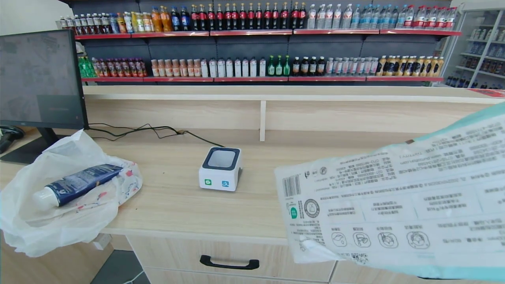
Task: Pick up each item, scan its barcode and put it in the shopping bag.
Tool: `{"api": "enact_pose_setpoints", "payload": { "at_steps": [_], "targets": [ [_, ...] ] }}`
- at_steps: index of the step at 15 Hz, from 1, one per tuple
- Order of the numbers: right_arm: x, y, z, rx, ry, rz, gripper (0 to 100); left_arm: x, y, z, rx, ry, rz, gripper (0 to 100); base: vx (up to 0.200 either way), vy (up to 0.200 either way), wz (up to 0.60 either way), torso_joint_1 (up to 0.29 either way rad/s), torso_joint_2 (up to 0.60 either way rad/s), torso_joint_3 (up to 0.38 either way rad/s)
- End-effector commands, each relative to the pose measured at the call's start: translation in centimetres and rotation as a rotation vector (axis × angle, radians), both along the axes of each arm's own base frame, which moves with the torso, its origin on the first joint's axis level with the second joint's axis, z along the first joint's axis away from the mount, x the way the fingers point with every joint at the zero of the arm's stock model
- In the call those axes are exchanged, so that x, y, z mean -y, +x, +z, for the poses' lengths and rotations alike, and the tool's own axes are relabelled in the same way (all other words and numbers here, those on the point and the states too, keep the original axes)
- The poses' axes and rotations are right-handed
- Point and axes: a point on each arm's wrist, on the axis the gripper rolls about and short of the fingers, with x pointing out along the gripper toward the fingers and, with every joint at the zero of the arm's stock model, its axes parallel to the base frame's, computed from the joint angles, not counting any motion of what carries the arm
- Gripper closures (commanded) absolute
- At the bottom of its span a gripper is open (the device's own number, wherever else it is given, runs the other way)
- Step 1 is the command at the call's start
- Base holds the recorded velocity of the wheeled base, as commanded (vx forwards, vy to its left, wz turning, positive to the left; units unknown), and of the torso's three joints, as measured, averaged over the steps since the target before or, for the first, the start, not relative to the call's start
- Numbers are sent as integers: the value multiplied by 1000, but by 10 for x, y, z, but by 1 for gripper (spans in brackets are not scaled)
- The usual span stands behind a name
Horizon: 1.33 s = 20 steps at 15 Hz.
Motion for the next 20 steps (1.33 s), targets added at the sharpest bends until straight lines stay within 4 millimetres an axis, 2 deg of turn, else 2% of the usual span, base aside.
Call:
{"api": "enact_pose_setpoints", "payload": {
  "at_steps": [1,6,12,18,20],
  "targets": [
    [6,6,2,-15,16,-12,100,0,0,0,0,0,-1,0,0,0,0,0,0,0],
    [7,5,19,-95,98,62,100,0,0,0,0,0,0,0,0,0,0,0,0,0],
    [12,3,11,-120,93,77,100,0,0,0,0,0,0,0,0,0,0,0,0,0],
    [17,-11,26,-70,127,86,100,0,0,0,0,0,0,0,0,0,0,0,0,0],
    [18,-11,24,-74,127,83,100,0,0,0,0,0,0,0,0,0,0,0,0,0]
  ]
}}
